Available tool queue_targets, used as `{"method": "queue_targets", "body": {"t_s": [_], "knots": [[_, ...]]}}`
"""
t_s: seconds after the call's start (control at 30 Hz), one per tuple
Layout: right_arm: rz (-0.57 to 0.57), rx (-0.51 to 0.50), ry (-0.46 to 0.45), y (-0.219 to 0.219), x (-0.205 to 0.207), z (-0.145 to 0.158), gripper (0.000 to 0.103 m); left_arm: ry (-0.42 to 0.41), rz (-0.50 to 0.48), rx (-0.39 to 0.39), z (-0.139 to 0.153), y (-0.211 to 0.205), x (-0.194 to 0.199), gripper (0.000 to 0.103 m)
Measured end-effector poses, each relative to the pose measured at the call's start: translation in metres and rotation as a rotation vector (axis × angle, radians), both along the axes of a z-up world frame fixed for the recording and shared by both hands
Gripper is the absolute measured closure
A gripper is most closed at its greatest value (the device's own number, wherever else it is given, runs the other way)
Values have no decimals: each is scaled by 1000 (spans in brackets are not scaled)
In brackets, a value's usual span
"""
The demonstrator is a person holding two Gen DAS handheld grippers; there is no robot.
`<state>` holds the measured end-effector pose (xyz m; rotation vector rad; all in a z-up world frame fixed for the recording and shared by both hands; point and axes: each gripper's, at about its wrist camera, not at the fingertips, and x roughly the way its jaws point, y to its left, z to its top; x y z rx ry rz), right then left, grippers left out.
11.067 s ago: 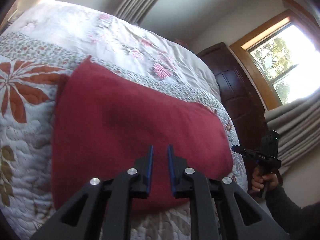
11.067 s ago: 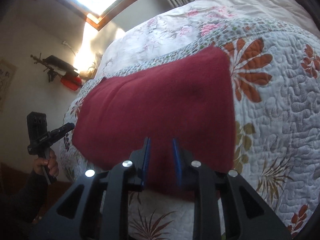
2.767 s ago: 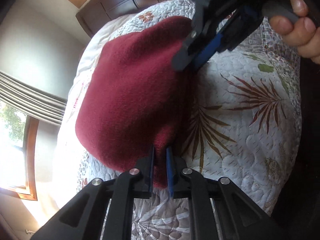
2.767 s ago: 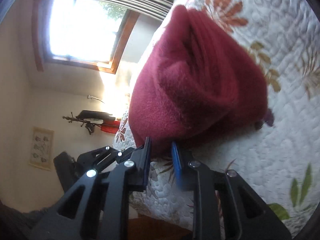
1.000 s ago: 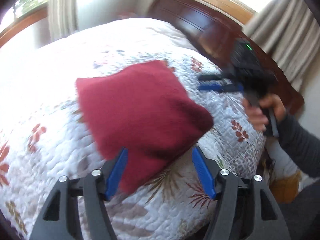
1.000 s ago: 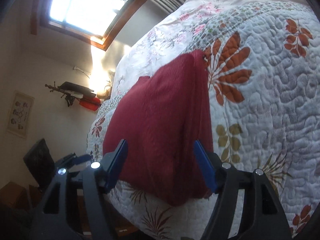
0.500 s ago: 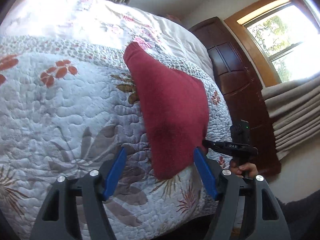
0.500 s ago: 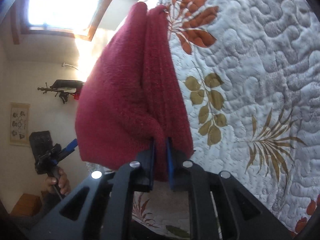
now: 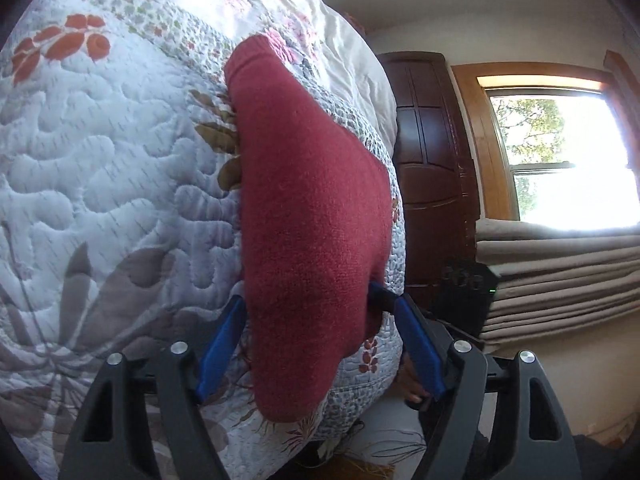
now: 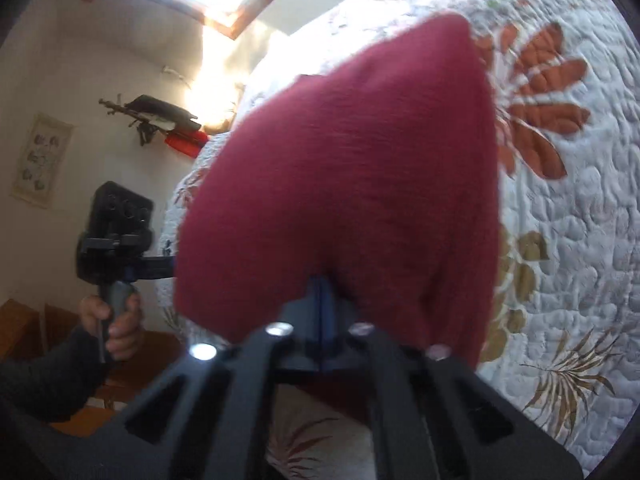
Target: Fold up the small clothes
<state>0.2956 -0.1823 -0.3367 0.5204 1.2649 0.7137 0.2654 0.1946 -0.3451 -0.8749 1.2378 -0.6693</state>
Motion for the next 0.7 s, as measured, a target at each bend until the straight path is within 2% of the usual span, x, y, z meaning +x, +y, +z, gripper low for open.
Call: {"method": "queue_targets", "body": {"t_s": [0.07,0.1,0.17,0.2,0.23,0.3,0.43,0.6,0.7], "knots": [[-54,78,63,-25,1,-11,103,13,-14,-19,-6,-6,4,26],[-53,84,59,-33,1,-7,103,20,-18,-20,-9,-10,5,25],[-72,163,74,-53,2,3,103,28,-24,-25,-13,-16,7,22],[-104,184,82,-67,6,5,90,33,-26,-27,-15,-19,7,21],[-141,185,91,-80,13,5,52,37,-30,-28,-18,-21,8,19],[-198,248,139,-104,33,2,18,46,-35,-34,-22,-25,11,19],[-191,443,277,-114,81,-35,12,69,-34,-46,-28,-31,19,18],[-94,440,336,-85,120,-62,12,93,-41,-40,-31,-44,30,14],[-48,401,329,-64,128,-60,10,98,-48,-35,-33,-50,33,13]]}}
